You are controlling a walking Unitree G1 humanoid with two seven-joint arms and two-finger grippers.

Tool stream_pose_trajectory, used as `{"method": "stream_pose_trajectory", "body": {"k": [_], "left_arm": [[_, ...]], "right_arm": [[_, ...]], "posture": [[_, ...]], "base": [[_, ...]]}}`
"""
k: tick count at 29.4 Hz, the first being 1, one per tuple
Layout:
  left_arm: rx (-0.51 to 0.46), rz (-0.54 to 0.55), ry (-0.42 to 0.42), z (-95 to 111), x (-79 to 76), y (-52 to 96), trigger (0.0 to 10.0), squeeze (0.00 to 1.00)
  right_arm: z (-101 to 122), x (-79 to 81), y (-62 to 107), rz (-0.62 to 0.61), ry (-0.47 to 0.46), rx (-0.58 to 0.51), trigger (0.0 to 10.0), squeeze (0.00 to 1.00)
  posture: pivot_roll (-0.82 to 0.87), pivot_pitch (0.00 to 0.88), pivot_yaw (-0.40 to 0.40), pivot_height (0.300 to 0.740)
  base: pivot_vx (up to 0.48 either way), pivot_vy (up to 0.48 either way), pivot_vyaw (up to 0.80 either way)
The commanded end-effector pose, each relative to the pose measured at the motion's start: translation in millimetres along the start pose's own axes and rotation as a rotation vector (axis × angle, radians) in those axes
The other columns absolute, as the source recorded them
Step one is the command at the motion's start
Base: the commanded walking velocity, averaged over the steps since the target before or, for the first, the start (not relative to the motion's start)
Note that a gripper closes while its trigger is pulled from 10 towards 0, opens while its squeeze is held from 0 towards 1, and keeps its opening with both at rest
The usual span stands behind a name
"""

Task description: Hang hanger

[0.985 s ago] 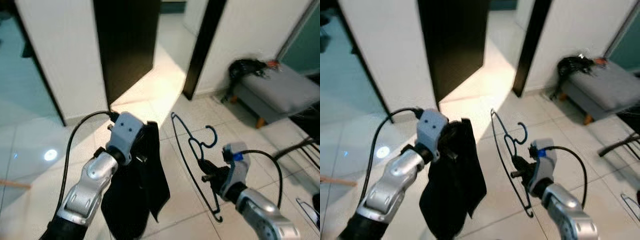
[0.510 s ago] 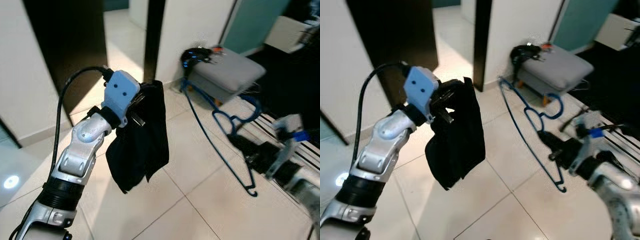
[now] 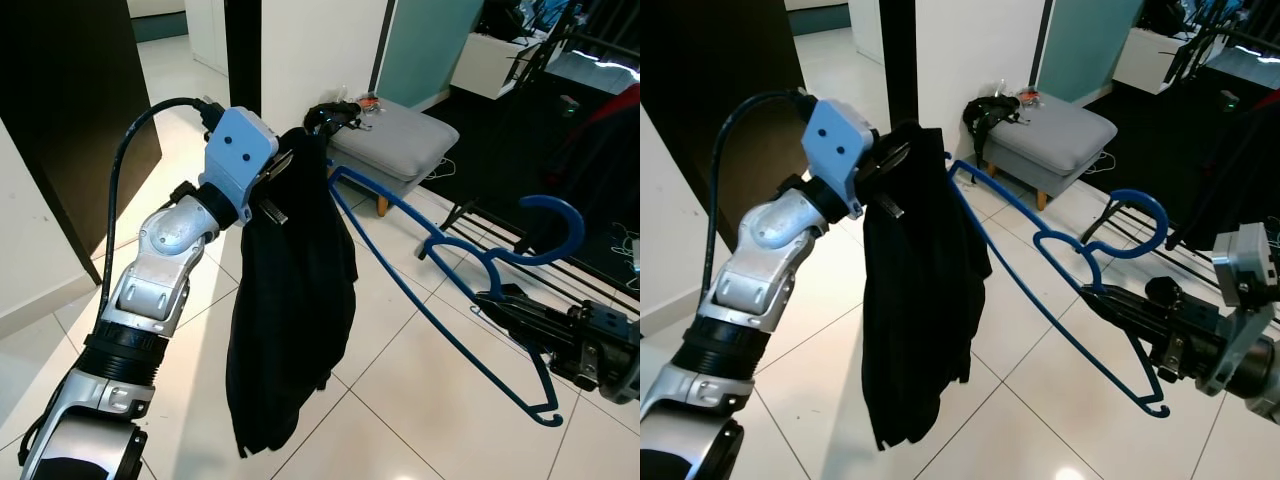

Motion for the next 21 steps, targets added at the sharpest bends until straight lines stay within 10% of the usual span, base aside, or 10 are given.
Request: {"method": "stream_pose_trajectory", "body": {"k": [1, 21], "left_arm": [[-0.056, -0.003, -0.003, 11, -0.7, -6.3, 10.0, 0.00], [-0.028, -0.013, -0.017, 3, -0.3, -5.2, 10.0, 0.00]], "right_arm": [[6, 7.0, -1.5, 0.041, 0.007, 0.006, 10.0, 0.00], [14, 21.9, 24.7, 0.049, -0.013, 0.041, 10.0, 0.00]], "posture": [[0.05, 0.100, -0.051, 0.740], [0.04, 0.119, -0.049, 0.740]], "base": [[0.000, 0.000, 0.00], [0.000, 0.000, 0.00]]}}
Point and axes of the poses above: a point about 5 cm out from each wrist's last joint towards the gripper, its own y axis pointing back from the gripper into the wrist, its own z axis along the axis of the wrist's last joint, x = y × z, the point moved 1 cm from there along -y, pointing out of the wrist towards the gripper, and after that the axes turned 8 degrees about -y, right-handed, at the moved point
